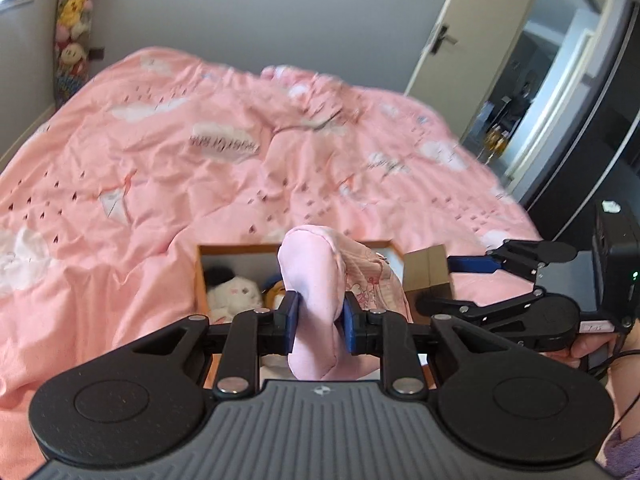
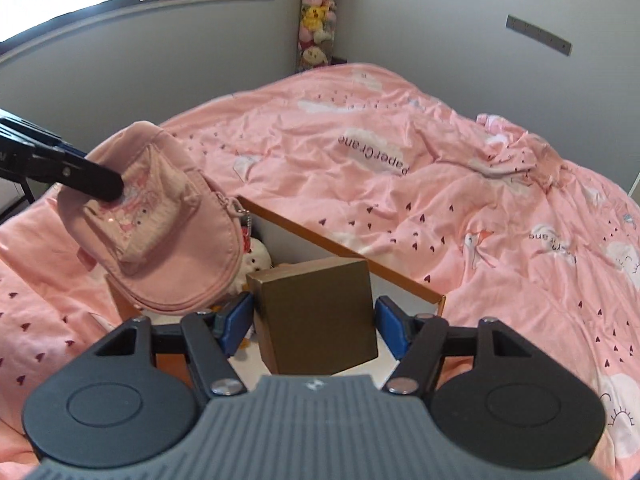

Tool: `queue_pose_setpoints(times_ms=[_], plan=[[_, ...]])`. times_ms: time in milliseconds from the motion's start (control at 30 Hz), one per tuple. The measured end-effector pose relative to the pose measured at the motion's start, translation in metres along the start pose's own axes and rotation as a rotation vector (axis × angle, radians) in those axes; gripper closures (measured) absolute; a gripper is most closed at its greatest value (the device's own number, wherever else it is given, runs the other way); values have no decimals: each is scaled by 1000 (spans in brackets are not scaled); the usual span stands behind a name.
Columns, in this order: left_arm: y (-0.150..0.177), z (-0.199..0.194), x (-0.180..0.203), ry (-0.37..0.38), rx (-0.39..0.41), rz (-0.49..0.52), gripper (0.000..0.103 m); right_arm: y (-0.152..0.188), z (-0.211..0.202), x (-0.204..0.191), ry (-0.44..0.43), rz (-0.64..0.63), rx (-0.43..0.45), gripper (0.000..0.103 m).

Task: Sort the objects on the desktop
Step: 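Carry the pink cap and brown box into the orange box and release both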

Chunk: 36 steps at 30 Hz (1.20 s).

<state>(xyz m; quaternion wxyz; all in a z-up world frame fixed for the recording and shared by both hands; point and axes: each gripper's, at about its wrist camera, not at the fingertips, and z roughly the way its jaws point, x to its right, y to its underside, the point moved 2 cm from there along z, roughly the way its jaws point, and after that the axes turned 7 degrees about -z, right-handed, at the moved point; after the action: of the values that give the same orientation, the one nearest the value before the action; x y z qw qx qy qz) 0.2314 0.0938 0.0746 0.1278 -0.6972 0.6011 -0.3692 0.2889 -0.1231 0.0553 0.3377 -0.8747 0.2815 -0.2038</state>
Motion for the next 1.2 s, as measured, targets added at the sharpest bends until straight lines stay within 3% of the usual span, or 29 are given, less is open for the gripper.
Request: queue_pose_setpoints(times_ms=[267, 667, 1000, 1200], plan=[[17, 55, -17, -80, -157, 29, 77, 3, 73, 6, -28, -34, -138, 35], [28, 94, -19, -214, -330, 142, 77, 13, 165, -7, -115, -259, -363, 35], [40, 112, -8, -299, -458, 266, 75, 18, 188, -26, -193, -399, -397, 35], [40, 115, -7, -315, -470, 284, 70, 25, 193, -32, -174, -456, -403, 37]])
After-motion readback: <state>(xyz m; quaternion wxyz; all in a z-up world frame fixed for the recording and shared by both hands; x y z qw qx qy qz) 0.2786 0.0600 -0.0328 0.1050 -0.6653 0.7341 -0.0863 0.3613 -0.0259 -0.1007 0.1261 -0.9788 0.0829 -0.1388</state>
